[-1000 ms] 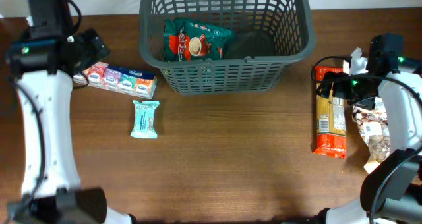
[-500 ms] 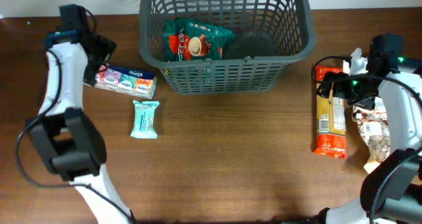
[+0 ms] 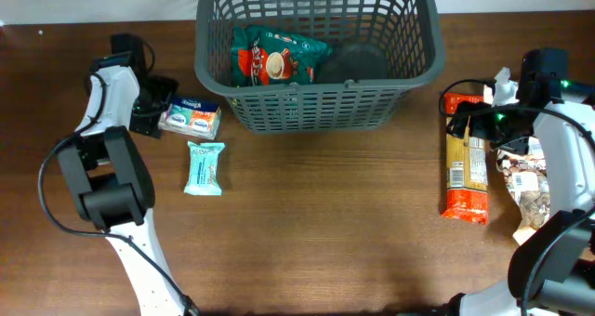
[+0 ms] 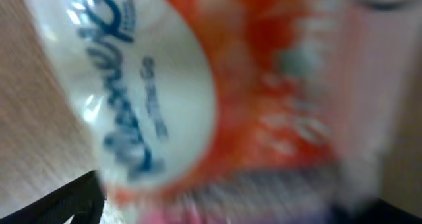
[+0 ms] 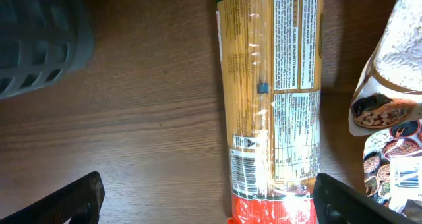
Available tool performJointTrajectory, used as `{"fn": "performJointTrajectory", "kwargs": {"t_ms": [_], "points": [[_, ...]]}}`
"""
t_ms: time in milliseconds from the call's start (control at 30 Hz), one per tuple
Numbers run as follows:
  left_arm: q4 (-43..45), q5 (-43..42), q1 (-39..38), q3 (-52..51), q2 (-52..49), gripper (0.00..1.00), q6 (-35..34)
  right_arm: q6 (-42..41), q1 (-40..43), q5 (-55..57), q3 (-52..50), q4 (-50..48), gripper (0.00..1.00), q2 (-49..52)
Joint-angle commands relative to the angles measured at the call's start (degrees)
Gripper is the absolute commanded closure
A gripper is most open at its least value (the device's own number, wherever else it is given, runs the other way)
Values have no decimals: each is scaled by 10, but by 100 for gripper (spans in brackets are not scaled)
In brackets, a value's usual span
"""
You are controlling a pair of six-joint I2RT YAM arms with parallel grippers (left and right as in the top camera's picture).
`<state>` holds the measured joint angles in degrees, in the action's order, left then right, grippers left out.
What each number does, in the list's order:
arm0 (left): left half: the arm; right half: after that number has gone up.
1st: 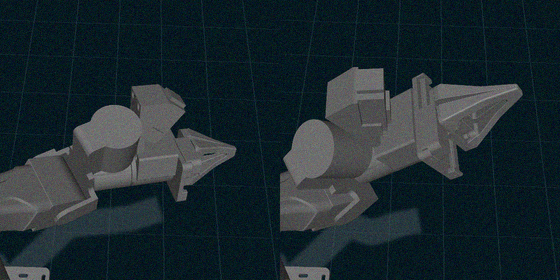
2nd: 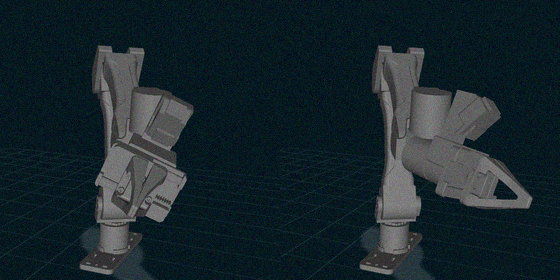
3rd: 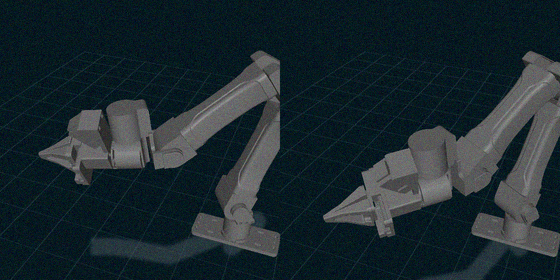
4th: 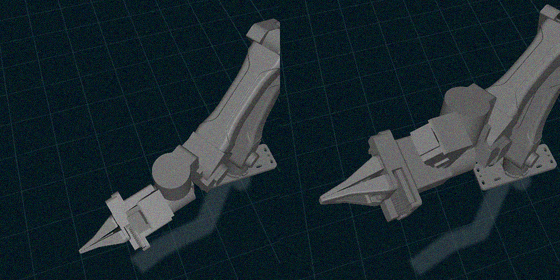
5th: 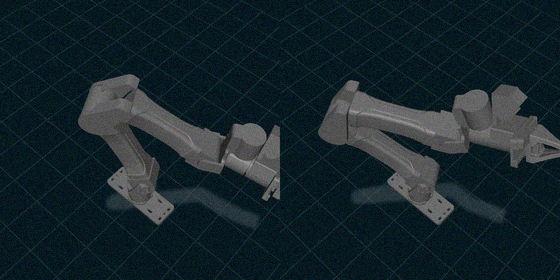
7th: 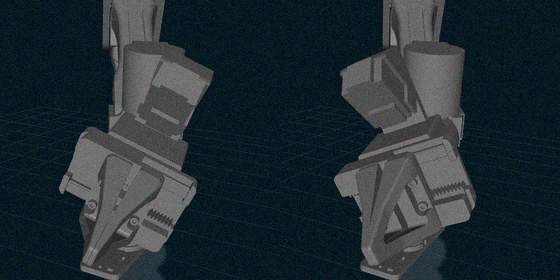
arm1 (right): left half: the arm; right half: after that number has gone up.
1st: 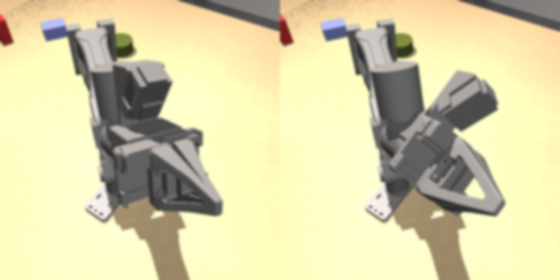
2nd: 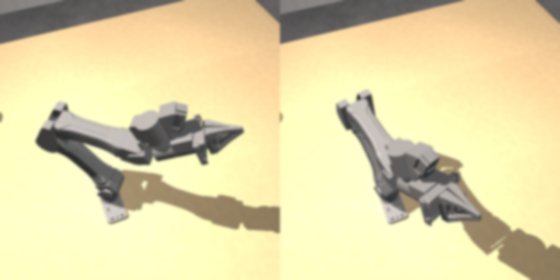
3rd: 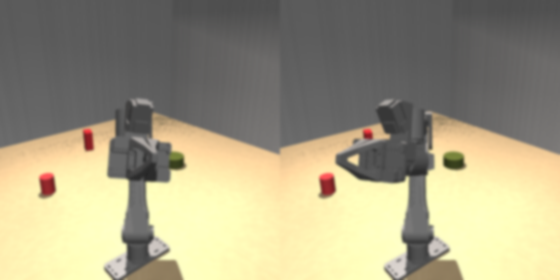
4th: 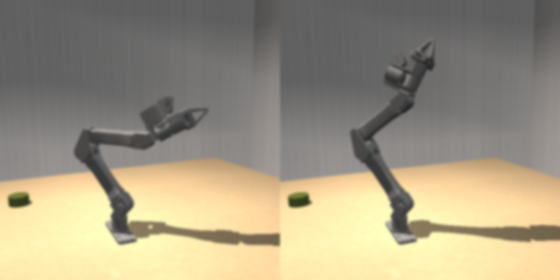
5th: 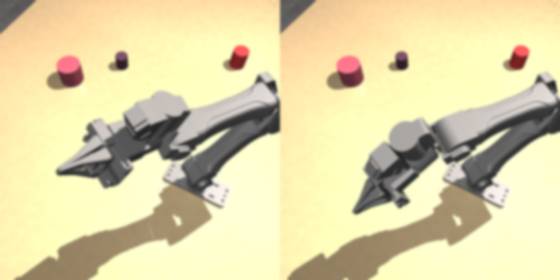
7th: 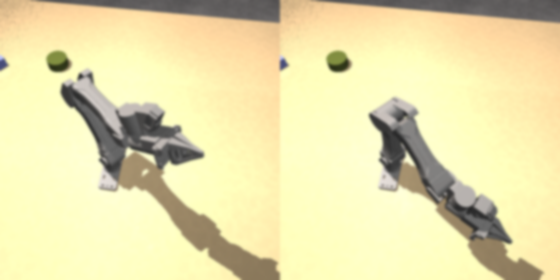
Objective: Pack container
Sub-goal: 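Move left gripper to the tissue pack row and grasp it, then carry the tissue packs with left gripper and place them in basket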
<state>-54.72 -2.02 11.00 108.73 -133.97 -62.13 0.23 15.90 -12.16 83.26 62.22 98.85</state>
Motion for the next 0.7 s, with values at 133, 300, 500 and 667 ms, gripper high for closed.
{"fn": "performJointTrajectory", "kwargs": {"t_ms": [133,300,500,667], "points": [[-2,-12,2,-1,-14,78,14,1,3,-7,10,0,1,2],[-37,-82,19,21,-9,98,65,1,3,-7,10,0,1,2],[-47,-206,62,115,24,98,209,1,3,-7,10,0,1,2],[-49,-293,83,250,71,98,355,1,3,-7,10,0,1,2]]}}
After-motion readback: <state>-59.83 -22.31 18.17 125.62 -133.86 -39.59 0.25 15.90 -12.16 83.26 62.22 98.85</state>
